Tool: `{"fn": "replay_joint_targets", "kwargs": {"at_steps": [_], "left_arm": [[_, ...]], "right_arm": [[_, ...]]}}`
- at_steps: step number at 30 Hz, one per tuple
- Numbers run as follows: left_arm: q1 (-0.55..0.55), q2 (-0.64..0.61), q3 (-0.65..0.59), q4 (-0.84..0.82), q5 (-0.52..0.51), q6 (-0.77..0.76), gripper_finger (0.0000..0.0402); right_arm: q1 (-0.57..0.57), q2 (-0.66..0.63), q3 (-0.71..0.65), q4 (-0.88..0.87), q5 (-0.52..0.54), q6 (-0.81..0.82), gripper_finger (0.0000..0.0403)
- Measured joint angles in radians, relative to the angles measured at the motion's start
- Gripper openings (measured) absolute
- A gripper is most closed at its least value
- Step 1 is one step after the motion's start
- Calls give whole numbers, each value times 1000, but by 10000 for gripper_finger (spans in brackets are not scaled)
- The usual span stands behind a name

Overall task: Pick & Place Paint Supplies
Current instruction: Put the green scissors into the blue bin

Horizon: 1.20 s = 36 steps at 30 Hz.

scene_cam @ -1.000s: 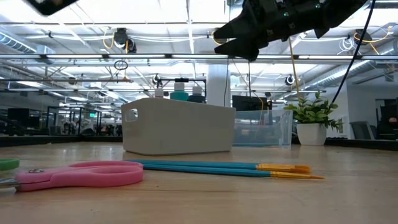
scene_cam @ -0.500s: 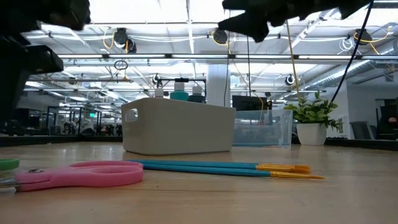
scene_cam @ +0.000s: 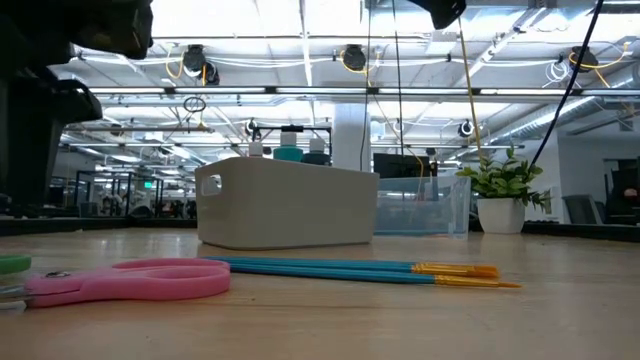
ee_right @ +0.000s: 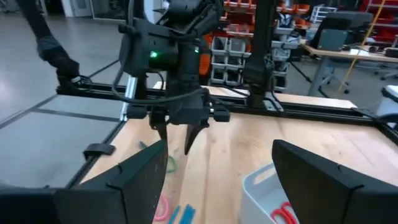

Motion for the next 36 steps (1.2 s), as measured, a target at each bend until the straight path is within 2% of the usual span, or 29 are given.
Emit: {"fn": "replay_joint_targets", "kwargs": {"at_steps": [8, 27, 31, 36], "left_arm": [[-14, 61, 0, -1, 48, 5, 182], [-8, 120, 3, 0, 20, 24, 177], [-7, 120, 2, -1, 18, 20, 144], [-6, 122, 1, -10, 13, -5, 76]], "right_arm": [[35, 0, 0, -2, 1, 53, 279], [38, 0, 0, -3, 1, 78, 279], [39, 0, 0, -3, 1, 78, 279], [39, 0, 0, -2, 1, 78, 279]]}}
